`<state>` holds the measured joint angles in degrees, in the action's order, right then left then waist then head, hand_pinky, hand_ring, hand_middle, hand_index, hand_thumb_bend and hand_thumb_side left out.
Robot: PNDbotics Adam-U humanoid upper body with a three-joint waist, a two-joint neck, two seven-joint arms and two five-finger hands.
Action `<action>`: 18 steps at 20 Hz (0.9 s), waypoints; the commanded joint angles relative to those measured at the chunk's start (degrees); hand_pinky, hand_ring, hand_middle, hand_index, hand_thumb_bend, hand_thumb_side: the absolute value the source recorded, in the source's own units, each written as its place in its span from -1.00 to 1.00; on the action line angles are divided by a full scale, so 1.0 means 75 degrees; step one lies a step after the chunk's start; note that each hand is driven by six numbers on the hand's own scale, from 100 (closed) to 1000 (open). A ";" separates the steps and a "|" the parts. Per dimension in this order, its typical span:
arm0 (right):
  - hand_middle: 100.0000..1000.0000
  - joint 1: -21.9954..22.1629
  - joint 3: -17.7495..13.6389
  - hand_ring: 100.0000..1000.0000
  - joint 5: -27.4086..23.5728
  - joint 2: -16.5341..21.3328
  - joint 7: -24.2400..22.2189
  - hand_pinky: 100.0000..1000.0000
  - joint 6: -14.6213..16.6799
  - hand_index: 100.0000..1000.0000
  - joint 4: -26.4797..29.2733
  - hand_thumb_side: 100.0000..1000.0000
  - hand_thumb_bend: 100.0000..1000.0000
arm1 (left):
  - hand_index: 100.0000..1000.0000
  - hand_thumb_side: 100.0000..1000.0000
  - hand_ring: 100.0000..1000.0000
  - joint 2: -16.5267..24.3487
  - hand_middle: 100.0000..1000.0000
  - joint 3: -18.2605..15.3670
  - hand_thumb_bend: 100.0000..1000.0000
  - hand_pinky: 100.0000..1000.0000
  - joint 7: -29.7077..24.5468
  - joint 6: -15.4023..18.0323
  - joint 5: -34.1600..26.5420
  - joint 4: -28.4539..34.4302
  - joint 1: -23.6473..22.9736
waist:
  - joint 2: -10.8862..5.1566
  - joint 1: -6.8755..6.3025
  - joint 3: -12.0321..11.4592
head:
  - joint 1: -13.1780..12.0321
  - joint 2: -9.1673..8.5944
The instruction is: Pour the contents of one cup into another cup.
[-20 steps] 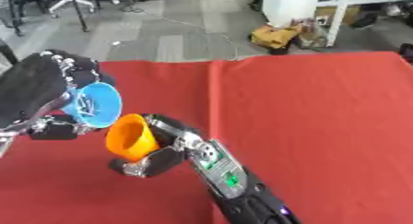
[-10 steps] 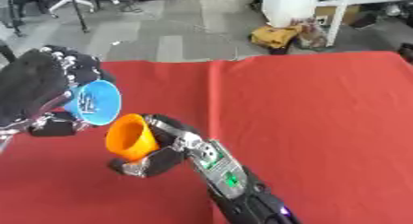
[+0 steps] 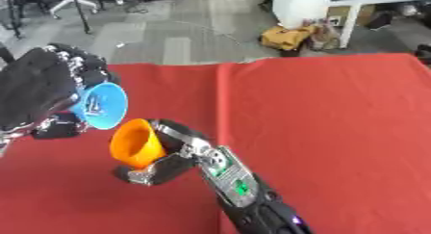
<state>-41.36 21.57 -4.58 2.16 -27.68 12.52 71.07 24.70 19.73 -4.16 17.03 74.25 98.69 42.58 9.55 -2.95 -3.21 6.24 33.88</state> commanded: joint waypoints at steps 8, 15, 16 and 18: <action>-0.29 -0.0144 -0.0027 -0.26 0.0015 -0.0058 -0.0014 0.37 0.0009 0.39 0.0139 -1.00 -0.50 | 0.30 -1.00 -0.25 0.0100 -0.31 0.0034 0.21 -0.30 -0.0103 0.0044 0.0262 0.0198 0.0200 | -0.0147 -0.0019 0.0003 | 0.0008 0.0020; -0.28 -0.0149 -0.0028 -0.26 0.0016 -0.0062 -0.0016 0.37 0.0010 0.39 0.0138 -1.00 -0.50 | 0.31 -1.00 -0.25 0.0098 -0.31 0.0067 0.22 -0.31 -0.0142 0.0064 0.0364 0.0224 0.0229 | -0.0150 -0.0021 0.0007 | 0.0004 0.0017; -0.28 -0.0146 -0.0029 -0.26 0.0017 -0.0063 -0.0015 0.37 0.0010 0.39 0.0136 -1.00 -0.50 | 0.31 -1.00 -0.24 0.0098 -0.30 0.0079 0.22 -0.31 -0.0147 0.0074 0.0378 0.0224 0.0233 | -0.0150 -0.0022 0.0008 | 0.0001 0.0017; -0.28 -0.0144 -0.0026 -0.26 0.0018 -0.0065 -0.0018 0.37 0.0010 0.39 0.0136 -1.00 -0.50 | 0.31 -1.00 -0.24 0.0097 -0.30 0.0103 0.23 -0.31 -0.0160 0.0095 0.0411 0.0215 0.0240 | -0.0150 -0.0024 0.0009 | -0.0003 0.0022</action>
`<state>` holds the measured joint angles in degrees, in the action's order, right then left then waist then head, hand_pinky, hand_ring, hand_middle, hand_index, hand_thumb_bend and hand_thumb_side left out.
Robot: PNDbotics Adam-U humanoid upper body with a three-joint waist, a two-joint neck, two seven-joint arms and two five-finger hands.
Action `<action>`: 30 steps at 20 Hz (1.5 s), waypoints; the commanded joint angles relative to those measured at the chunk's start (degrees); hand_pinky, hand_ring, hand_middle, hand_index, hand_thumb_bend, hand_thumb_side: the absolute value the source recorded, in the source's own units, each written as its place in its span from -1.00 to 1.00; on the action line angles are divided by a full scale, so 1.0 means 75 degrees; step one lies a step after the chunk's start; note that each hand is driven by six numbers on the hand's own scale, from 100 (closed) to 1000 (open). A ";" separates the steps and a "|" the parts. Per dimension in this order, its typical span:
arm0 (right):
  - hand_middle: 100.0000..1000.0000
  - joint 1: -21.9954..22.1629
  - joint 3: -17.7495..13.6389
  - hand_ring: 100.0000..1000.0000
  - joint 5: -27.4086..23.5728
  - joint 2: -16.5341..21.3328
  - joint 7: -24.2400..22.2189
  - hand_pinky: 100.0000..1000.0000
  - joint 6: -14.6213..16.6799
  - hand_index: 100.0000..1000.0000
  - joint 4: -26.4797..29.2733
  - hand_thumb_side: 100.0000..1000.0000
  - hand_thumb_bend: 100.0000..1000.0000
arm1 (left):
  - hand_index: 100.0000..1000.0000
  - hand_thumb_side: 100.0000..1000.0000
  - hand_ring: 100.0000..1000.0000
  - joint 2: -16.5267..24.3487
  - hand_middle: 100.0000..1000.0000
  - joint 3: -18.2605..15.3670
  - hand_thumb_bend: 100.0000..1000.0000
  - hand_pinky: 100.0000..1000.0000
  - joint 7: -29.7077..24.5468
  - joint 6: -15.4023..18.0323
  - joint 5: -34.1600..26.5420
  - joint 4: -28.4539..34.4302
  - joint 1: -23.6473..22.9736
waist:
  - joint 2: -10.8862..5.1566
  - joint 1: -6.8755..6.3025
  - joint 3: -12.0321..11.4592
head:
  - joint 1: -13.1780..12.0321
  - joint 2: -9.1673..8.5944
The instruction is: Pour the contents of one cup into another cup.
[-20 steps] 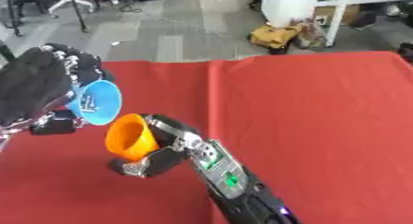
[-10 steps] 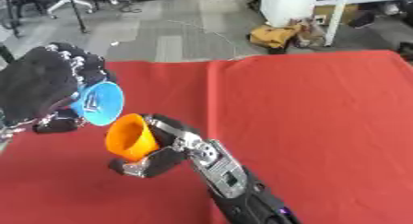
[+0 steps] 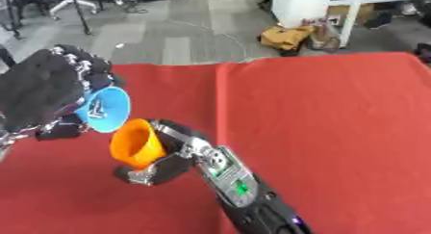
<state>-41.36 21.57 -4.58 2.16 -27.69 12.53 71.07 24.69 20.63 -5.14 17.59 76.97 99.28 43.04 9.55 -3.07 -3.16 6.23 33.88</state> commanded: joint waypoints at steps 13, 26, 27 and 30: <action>-0.28 -0.0150 -0.0022 -0.26 0.0025 -0.0069 -0.0023 0.37 0.0013 0.39 0.0134 -1.00 -0.50 | 0.32 -1.00 -0.23 0.0073 -0.29 0.0098 0.24 -0.31 -0.0158 0.0114 0.0363 0.0045 0.0247 | -0.0151 -0.0020 0.0004 | -0.0013 0.0027; -0.28 -0.0162 -0.0018 -0.26 0.0022 -0.0067 -0.0022 0.37 0.0008 0.39 0.0134 -1.00 -0.50 | 0.32 -1.00 -0.22 0.0044 -0.29 0.0186 0.25 -0.32 -0.0212 0.0189 0.0687 -0.0016 0.0308 | -0.0149 -0.0047 -0.0007 | -0.0012 0.0039; -0.28 -0.0163 -0.0018 -0.26 0.0022 -0.0068 -0.0022 0.37 0.0008 0.39 0.0134 -1.00 -0.50 | 0.32 -1.00 -0.22 0.0044 -0.29 0.0190 0.25 -0.32 -0.0213 0.0194 0.0705 -0.0020 0.0312 | -0.0149 -0.0048 -0.0007 | -0.0010 0.0039; -0.28 -0.0168 -0.0018 -0.26 0.0021 -0.0068 -0.0020 0.37 0.0007 0.39 0.0133 -1.00 -0.50 | 0.32 -1.00 -0.22 0.0038 -0.30 0.0196 0.25 -0.32 -0.0209 0.0200 0.0758 -0.0027 0.0324 | -0.0150 -0.0050 -0.0008 | -0.0014 0.0040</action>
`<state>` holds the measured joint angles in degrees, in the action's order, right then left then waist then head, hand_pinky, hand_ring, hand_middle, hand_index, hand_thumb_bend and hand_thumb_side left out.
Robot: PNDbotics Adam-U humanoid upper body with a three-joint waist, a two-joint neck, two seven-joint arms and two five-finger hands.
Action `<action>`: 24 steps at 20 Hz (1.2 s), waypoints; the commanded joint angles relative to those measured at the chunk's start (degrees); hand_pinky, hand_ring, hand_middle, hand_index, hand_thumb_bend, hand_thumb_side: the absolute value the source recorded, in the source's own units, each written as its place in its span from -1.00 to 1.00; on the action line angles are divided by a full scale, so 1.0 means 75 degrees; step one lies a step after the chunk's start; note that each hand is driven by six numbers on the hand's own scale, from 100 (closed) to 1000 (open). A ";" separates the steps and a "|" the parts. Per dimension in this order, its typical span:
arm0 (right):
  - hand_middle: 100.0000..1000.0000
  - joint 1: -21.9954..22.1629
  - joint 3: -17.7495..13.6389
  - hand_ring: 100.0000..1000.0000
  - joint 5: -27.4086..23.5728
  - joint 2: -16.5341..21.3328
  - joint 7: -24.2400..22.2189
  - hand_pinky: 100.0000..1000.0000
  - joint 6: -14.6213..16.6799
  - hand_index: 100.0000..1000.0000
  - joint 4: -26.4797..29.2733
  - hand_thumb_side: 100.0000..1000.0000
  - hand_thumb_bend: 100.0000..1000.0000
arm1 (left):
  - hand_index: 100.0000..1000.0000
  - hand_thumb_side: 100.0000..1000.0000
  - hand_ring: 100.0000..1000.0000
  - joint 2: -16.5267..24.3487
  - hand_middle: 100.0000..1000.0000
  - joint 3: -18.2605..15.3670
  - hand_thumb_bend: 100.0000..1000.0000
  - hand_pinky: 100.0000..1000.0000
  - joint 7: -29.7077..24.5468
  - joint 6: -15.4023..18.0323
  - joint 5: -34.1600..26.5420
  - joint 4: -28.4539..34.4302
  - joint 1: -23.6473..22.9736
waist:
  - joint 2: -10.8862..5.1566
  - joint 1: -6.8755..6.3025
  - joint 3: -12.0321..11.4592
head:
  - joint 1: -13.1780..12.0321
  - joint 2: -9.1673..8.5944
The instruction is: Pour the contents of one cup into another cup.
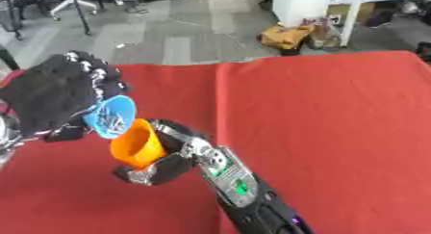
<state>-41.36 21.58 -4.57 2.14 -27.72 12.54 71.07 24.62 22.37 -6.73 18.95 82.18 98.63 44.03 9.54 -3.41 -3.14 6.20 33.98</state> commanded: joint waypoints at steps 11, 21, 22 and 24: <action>-0.28 -0.0180 -0.0019 -0.26 0.0019 -0.0069 -0.0008 0.37 0.0007 0.39 0.0135 -1.00 -0.50 | 0.32 -1.00 -0.22 0.0039 -0.29 -0.0015 0.25 -0.32 -0.0039 0.0037 0.0192 0.0012 0.0215 | -0.0149 -0.0018 0.0001 | -0.0015 0.0025; -0.28 -0.0181 -0.0018 -0.26 0.0019 -0.0075 -0.0001 0.36 0.0003 0.39 0.0132 -1.00 -0.50 | 0.33 -1.00 -0.22 0.0044 -0.29 -0.0015 0.25 -0.32 -0.0046 0.0049 0.0239 0.0007 0.0217 | -0.0161 -0.0043 0.0021 | -0.0008 0.0030; -0.28 -0.0182 -0.0017 -0.26 0.0018 -0.0076 -0.0001 0.36 0.0003 0.39 0.0131 -1.00 -0.50 | 0.33 -1.00 -0.22 0.0044 -0.29 -0.0014 0.25 -0.32 -0.0045 0.0051 0.0244 0.0004 0.0217 | -0.0162 -0.0043 0.0024 | -0.0009 0.0034; -0.28 -0.0186 -0.0017 -0.26 0.0017 -0.0078 -0.0001 0.36 0.0004 0.39 0.0133 -1.00 -0.50 | 0.33 -1.00 -0.22 0.0044 -0.29 -0.0014 0.25 -0.33 -0.0042 0.0055 0.0258 0.0002 0.0219 | -0.0163 -0.0044 0.0028 | -0.0008 0.0030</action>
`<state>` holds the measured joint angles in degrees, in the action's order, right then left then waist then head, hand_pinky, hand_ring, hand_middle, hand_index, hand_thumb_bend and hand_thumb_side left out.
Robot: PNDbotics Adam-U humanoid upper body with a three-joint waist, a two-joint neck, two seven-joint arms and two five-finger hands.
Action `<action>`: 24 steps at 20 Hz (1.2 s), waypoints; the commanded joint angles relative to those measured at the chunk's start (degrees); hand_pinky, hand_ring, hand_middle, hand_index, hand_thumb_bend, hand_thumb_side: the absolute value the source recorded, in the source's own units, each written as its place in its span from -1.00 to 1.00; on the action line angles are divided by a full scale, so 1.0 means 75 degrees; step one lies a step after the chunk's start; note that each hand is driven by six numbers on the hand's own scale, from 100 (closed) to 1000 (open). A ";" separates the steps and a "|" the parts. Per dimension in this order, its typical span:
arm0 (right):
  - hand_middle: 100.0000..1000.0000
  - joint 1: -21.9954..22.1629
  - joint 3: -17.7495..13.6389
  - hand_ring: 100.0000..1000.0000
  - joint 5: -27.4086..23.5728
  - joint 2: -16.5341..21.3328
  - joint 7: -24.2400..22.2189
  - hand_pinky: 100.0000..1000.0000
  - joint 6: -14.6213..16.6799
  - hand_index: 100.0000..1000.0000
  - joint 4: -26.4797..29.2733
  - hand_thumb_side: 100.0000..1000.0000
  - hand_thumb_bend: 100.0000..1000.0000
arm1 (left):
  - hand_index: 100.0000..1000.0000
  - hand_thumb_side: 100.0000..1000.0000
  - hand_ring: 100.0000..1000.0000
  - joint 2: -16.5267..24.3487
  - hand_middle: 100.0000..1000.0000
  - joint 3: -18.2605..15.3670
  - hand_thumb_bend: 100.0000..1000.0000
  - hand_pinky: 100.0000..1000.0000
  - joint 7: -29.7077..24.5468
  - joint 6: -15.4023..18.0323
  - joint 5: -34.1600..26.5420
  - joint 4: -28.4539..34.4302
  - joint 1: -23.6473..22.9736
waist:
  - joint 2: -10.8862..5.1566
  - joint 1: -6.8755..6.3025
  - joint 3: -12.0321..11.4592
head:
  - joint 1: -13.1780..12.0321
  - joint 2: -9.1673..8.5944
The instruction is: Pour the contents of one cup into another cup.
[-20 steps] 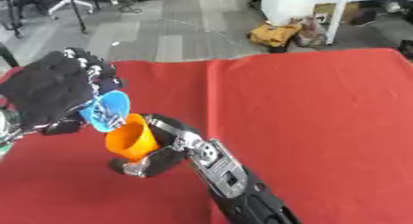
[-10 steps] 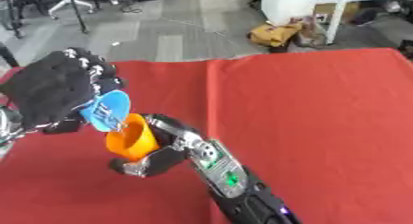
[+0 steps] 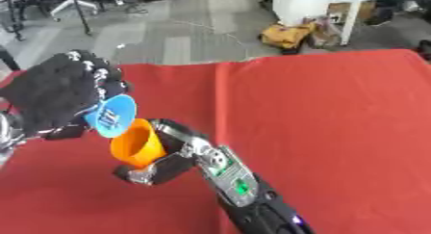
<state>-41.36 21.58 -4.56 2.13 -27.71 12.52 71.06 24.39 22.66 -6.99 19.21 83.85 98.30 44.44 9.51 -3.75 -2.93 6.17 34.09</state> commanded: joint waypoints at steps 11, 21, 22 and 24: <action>-0.28 -0.0192 -0.0017 -0.26 0.0011 -0.0081 0.0004 0.36 0.0005 0.39 0.0143 -1.00 -0.50 | 0.33 -1.00 -0.22 0.0092 -0.29 -0.0046 0.25 -0.33 -0.0005 0.0042 0.0146 0.0032 0.0171 | -0.0161 -0.0006 0.0014 | -0.0008 0.0014; -0.28 -0.0184 -0.0022 -0.25 0.0016 -0.0074 0.0014 0.36 0.0000 0.39 0.0139 -1.00 -0.50 | 0.33 -1.00 -0.20 0.0171 -0.28 -0.0123 0.26 -0.34 0.0073 -0.0014 0.0336 0.0081 0.0182 | -0.0168 -0.0012 0.0006 | -0.0006 0.0019; -0.28 -0.0184 -0.0022 -0.25 0.0016 -0.0073 0.0015 0.36 0.0001 0.39 0.0139 -1.00 -0.50 | 0.33 -1.00 -0.20 0.0198 -0.28 -0.0153 0.26 -0.34 0.0090 -0.0039 0.0371 0.0118 0.0188 | -0.0171 -0.0014 0.0000 | -0.0002 0.0020; -0.28 -0.0183 -0.0023 -0.25 0.0017 -0.0071 0.0017 0.36 0.0002 0.39 0.0137 -1.00 -0.50 | 0.33 -1.00 -0.20 0.0249 -0.27 -0.0193 0.26 -0.34 0.0110 -0.0077 0.0424 0.0191 0.0196 | -0.0176 -0.0019 -0.0007 | 0.0003 0.0022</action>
<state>-41.36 21.58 -4.56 2.13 -27.68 12.51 71.06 24.77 22.26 -6.44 18.92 86.55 98.71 44.49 9.31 -3.83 -2.86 6.18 34.14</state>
